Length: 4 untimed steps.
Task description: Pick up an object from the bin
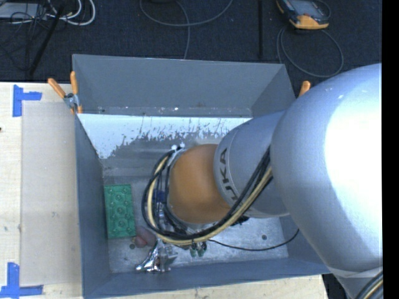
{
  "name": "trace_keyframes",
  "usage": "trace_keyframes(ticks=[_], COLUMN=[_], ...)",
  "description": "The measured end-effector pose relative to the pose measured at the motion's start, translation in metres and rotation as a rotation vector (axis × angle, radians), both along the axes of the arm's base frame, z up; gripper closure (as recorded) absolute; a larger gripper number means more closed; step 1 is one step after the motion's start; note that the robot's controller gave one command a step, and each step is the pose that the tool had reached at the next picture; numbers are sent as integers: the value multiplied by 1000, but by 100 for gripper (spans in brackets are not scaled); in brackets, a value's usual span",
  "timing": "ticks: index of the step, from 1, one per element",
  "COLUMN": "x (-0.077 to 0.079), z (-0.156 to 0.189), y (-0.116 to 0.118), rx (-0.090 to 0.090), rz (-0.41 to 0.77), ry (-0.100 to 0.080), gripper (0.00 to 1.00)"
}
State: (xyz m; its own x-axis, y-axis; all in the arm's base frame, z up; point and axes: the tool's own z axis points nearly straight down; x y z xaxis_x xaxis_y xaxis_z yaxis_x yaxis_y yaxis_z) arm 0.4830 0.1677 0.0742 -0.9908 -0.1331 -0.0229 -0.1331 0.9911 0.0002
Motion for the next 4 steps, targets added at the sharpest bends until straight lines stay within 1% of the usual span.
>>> trace_keyframes(ticks=[1, 4], x=[-6, -6], z=[-1, -1], y=[0, 0], rx=[-5, -5], rz=[2, 7], ry=[25, 24], gripper=[100, 100])
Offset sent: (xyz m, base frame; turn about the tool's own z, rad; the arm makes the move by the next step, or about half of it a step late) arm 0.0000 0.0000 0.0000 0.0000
